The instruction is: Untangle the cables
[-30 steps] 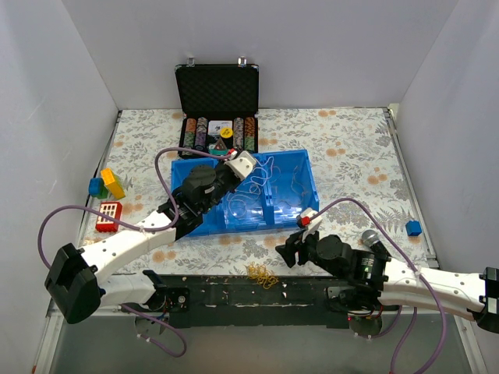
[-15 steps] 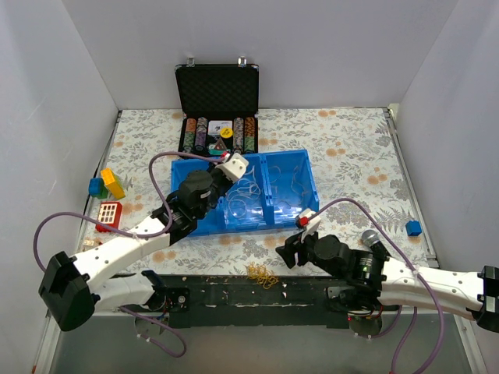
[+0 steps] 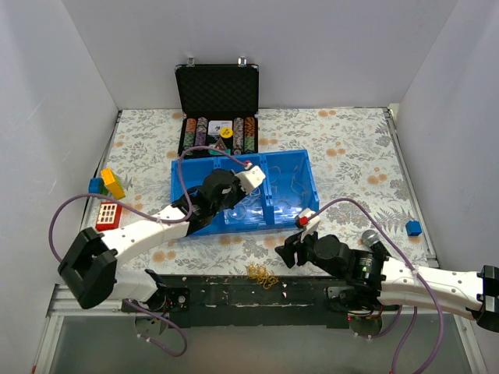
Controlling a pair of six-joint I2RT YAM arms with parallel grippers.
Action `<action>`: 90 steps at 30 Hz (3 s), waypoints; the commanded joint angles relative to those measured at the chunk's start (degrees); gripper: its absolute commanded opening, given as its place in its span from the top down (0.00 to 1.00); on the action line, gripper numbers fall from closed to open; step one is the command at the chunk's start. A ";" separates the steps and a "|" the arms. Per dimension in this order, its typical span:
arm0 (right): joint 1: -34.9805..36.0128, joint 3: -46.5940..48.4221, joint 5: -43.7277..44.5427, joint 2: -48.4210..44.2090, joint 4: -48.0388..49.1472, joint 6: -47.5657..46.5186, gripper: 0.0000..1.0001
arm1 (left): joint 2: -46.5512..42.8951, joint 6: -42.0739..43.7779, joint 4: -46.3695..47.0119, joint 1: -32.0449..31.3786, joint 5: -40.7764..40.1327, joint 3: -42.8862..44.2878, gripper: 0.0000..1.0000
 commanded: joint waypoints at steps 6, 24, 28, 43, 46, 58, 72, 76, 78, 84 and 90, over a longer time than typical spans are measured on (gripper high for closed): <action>-0.09 0.14 1.42 -2.49 2.15 0.50 0.33 | 13.24 0.02 -1.35 1.37 -1.56 7.61 0.88; -0.09 -1.36 0.80 -3.55 2.15 0.77 0.33 | -13.80 8.09 -14.07 2.16 32.31 3.23 0.02; -0.09 -1.27 1.33 -3.55 1.89 0.94 0.34 | -17.60 14.15 -22.78 -1.25 44.83 -2.22 0.05; -0.09 0.66 3.09 -4.34 -0.31 1.38 0.38 | 1.37 17.08 -18.41 -6.28 51.34 -4.70 0.37; -0.09 0.49 3.09 -4.78 -0.49 1.56 0.39 | 3.05 15.84 -18.05 -6.63 53.72 -4.43 0.37; -0.09 0.14 3.70 -6.18 -0.57 0.94 0.41 | 11.31 16.10 -14.28 -8.56 49.60 -4.34 0.48; -0.09 0.05 4.06 -7.59 -1.28 0.59 0.42 | 7.71 15.92 -12.69 -8.65 36.42 1.90 1.00; -0.09 -0.30 3.44 -7.07 -0.67 0.68 0.41 | 6.31 15.84 -15.23 -8.65 36.84 3.66 0.98; -0.09 -0.30 2.92 -6.72 -0.40 0.68 0.40 | 5.43 15.84 -16.55 -8.65 37.72 3.83 0.96; -0.09 -0.57 -0.24 -5.75 2.23 -1.07 0.30 | 3.67 12.41 -17.70 -8.65 38.69 4.01 0.93; -0.09 1.19 -2.80 -1.89 4.26 -3.62 0.25 | 2.26 11.97 -18.75 -8.65 40.18 4.98 0.93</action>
